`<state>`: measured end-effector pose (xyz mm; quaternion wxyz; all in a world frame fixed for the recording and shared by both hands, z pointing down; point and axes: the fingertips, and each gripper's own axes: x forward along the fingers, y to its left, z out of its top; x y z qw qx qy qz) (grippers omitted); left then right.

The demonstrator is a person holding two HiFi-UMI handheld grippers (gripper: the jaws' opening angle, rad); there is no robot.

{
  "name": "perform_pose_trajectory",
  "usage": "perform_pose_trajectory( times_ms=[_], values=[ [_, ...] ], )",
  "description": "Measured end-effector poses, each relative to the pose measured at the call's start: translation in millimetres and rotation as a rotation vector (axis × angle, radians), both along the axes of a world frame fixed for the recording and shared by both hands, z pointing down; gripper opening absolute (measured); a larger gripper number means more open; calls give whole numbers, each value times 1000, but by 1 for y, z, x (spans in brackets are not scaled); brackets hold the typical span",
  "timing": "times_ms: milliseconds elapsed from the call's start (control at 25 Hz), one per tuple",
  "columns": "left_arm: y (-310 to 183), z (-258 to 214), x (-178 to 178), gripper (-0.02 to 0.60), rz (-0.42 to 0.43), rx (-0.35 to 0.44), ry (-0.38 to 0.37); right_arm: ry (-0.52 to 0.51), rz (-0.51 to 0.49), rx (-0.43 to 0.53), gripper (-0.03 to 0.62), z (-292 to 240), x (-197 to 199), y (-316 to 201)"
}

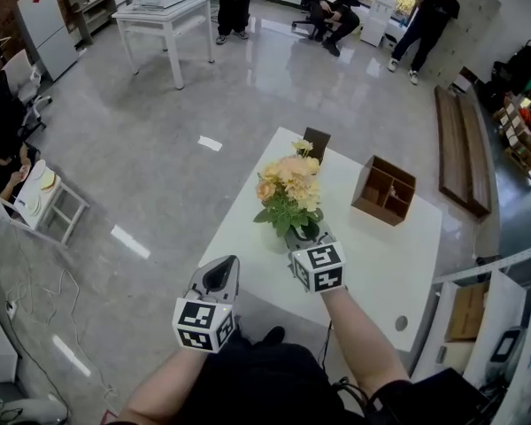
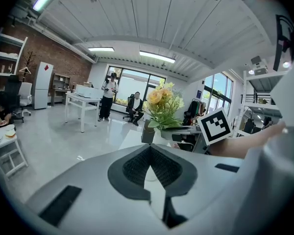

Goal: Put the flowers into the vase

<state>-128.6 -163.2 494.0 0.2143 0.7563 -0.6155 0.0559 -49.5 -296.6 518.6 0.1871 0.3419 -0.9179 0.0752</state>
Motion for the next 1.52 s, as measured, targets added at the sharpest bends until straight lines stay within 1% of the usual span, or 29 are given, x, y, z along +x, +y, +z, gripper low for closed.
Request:
perform_pose_trajectory(
  times_ms=[160, 240, 320, 600, 800, 1200, 1520],
  values=[
    [-2, -3, -1, 3, -7, 15, 24, 66, -27, -53, 87, 1, -2, 1],
    [-2, -4, -1, 3, -8, 21, 29, 92, -40, -78, 104, 2, -3, 1],
    [-3, -3, -2, 3, -2, 19, 33, 124, -43, -99, 104, 3, -3, 1],
    [-5, -6, -1, 3, 7, 25, 26, 224, -54, -136, 113, 4, 1, 4],
    [-8, -6, 4, 3, 22, 30, 17, 275, -66, -155, 140, 5, 6, 10],
    [-16, -10, 18, 3, 63, 35, 5, 282, -69, -163, 149, 4, 18, 19],
    [-19, -5, 15, 3, 65, 22, 0, 261, -58, -158, 149, -3, 28, 22]
  ],
)
